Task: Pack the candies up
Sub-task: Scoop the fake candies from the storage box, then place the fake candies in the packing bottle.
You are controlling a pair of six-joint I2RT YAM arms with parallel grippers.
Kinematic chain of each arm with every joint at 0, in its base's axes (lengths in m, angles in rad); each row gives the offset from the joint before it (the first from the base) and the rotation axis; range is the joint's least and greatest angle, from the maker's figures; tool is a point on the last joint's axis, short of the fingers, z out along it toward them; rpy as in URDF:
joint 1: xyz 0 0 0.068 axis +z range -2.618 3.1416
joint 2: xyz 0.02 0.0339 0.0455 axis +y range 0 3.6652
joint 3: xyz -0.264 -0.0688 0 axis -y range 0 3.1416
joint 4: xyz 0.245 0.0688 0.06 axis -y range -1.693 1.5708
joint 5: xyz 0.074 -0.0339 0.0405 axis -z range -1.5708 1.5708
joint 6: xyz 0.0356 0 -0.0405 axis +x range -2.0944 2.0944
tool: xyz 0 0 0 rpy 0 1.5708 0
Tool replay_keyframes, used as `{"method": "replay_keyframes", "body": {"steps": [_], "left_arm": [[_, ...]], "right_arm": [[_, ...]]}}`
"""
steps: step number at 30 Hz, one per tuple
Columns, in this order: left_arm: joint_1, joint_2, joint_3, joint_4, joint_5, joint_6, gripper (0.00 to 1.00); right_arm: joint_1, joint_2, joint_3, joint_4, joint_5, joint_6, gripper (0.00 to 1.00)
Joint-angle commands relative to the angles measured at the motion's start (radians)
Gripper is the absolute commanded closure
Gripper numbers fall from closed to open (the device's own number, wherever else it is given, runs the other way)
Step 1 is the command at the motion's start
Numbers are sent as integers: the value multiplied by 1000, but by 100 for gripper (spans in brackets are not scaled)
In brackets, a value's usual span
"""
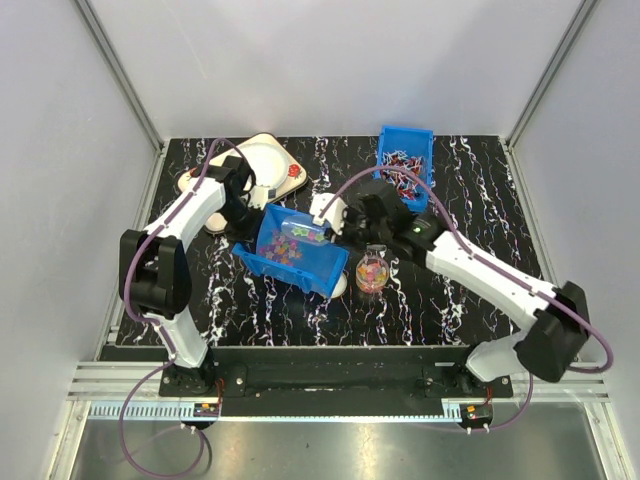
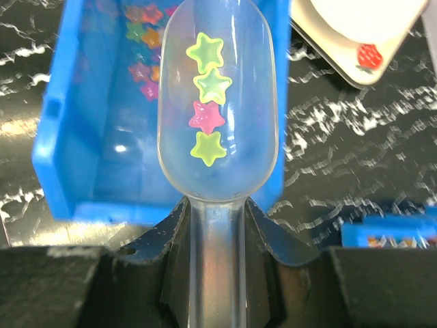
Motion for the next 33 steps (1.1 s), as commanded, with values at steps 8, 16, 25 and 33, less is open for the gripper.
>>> {"method": "replay_keyframes", "body": {"steps": [8, 16, 25, 33], "left_arm": [[-5, -61, 15, 19, 39, -13, 100], [-5, -70, 21, 19, 36, -14, 100], [-5, -67, 25, 19, 45, -16, 100], [-5, -59, 29, 16, 45, -16, 100]], "right_arm": [[-176, -318, -187, -92, -20, -60, 100], [-233, -442, -313, -234, 57, -144, 100], [-233, -429, -312, -470, 154, -267, 100], [-231, -357, -279, -511, 249, -310, 100]]}}
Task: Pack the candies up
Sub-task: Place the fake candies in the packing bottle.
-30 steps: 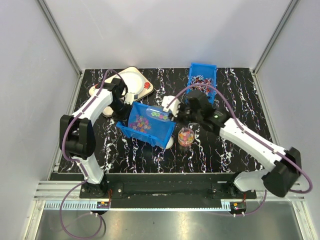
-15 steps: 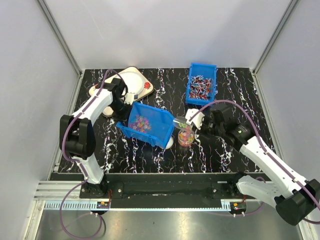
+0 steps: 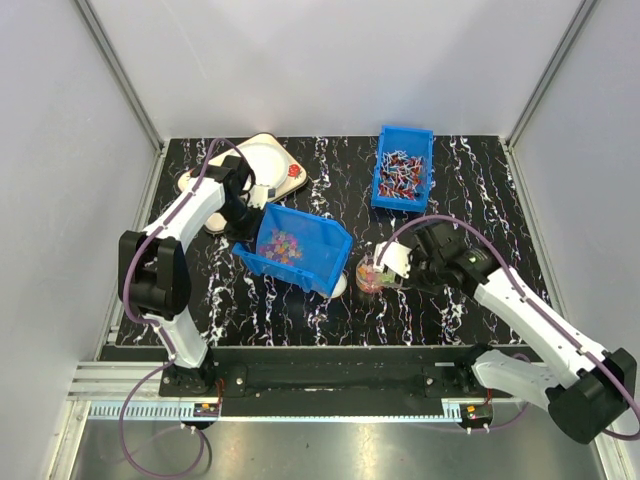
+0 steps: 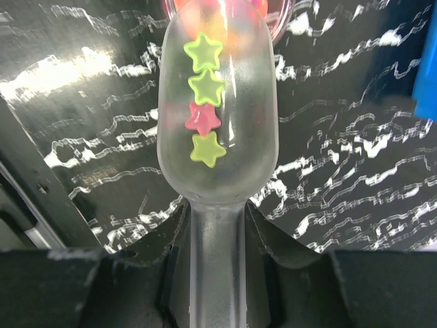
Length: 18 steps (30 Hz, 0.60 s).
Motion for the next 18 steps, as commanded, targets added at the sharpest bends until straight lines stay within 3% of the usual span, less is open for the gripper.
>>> {"method": "replay_keyframes", "body": {"steps": [1, 9, 18], "left_arm": [[-4, -53, 27, 15, 45, -9, 100], [-4, -44, 29, 15, 48, -7, 100], [-9, -41, 32, 15, 46, -7, 100]], "right_arm": [[-4, 47, 49, -21, 76, -50, 100], [1, 96, 95, -35, 136, -67, 100], [93, 128, 97, -46, 260, -81, 100]]}}
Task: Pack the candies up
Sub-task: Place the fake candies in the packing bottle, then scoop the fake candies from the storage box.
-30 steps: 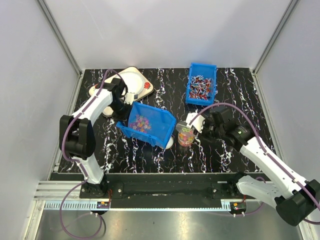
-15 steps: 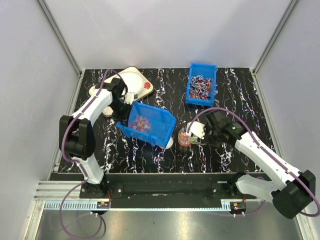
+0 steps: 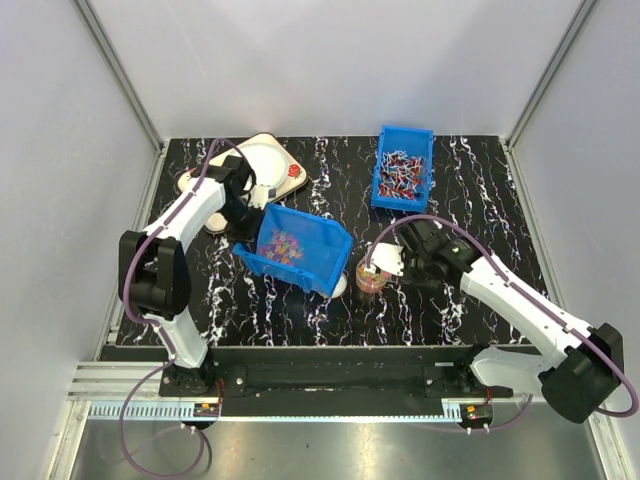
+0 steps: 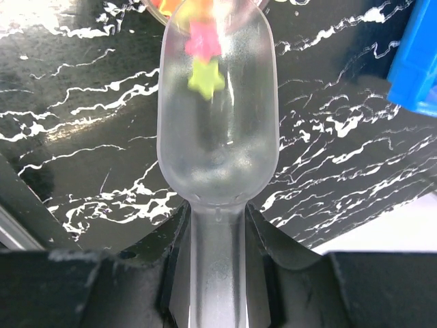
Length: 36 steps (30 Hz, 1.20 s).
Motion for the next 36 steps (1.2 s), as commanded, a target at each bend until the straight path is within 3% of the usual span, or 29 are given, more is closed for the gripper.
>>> {"method": "replay_keyframes", "body": {"steps": [1, 13, 22, 26, 36], "left_arm": [[-8, -39, 30, 15, 46, -7, 100], [-9, -47, 26, 18, 49, -6, 100], [-20, -32, 22, 21, 23, -7, 100], [-35, -22, 22, 21, -3, -7, 100], [-46, -15, 13, 21, -28, -7, 100]], "right_arm": [[52, 14, 32, -11, 109, -17, 100], [143, 14, 58, -6, 318, -47, 100], [141, -1, 236, 31, 332, -75, 100], [173, 60, 286, 95, 415, -130, 100], [368, 275, 480, 88, 436, -135, 100]]}}
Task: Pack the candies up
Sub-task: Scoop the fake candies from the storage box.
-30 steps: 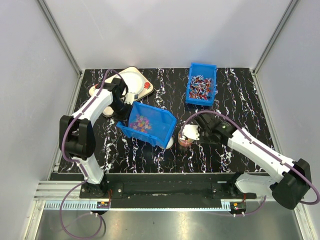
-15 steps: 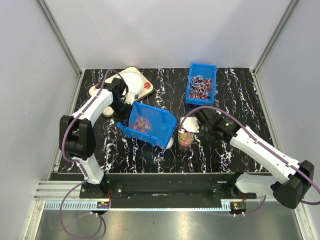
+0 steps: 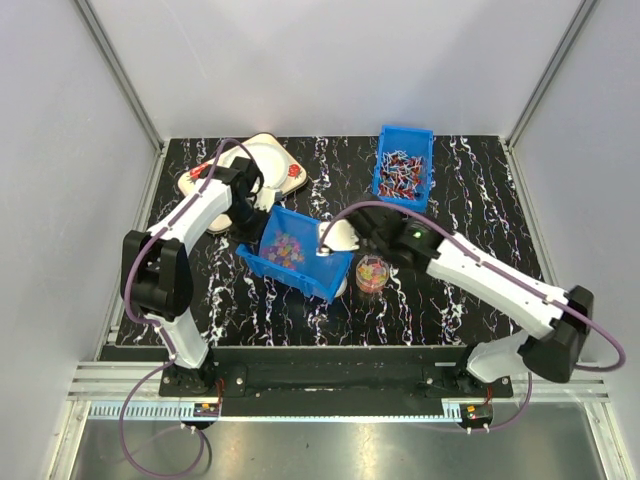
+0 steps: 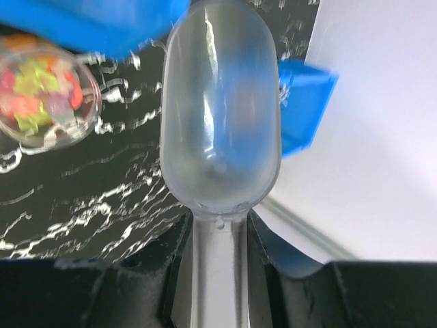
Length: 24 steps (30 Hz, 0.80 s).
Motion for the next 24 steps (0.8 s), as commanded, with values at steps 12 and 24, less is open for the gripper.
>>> {"method": "replay_keyframes", "body": {"steps": [12, 24], "left_arm": [[-2, -33, 6, 27, 2, -8, 100], [-2, -51, 1, 28, 8, -10, 100]], "right_arm": [[136, 126, 94, 79, 31, -67, 100], [55, -6, 86, 171, 95, -62, 100]]}}
